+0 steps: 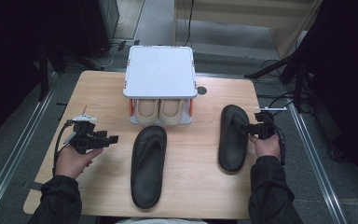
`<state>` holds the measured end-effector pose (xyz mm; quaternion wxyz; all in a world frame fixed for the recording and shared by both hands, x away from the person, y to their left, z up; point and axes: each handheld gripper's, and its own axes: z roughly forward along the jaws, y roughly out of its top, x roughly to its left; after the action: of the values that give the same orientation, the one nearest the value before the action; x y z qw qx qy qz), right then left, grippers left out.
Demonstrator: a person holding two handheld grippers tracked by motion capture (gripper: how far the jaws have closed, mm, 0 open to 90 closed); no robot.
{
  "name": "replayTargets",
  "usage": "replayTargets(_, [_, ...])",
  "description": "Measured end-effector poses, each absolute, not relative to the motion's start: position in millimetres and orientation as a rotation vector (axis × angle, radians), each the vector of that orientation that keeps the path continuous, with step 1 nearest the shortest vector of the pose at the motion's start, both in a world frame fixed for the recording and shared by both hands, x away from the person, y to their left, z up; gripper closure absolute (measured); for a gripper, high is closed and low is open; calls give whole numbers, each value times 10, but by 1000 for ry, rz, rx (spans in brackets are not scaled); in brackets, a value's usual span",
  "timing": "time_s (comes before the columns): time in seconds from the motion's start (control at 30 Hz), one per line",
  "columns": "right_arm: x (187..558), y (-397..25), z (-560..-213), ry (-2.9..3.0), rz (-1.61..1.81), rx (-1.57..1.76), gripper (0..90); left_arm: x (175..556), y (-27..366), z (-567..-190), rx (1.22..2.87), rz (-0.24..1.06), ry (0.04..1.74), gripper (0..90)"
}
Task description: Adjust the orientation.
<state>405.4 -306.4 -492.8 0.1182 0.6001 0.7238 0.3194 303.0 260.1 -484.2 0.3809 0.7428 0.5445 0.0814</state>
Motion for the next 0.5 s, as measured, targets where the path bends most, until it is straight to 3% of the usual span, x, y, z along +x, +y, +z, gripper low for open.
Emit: replayTargets(0.5, [4008, -3027, -4797, 2100, 990, 1781, 708, 3029, 2608, -4842, 1894, 211, 1390, 400])
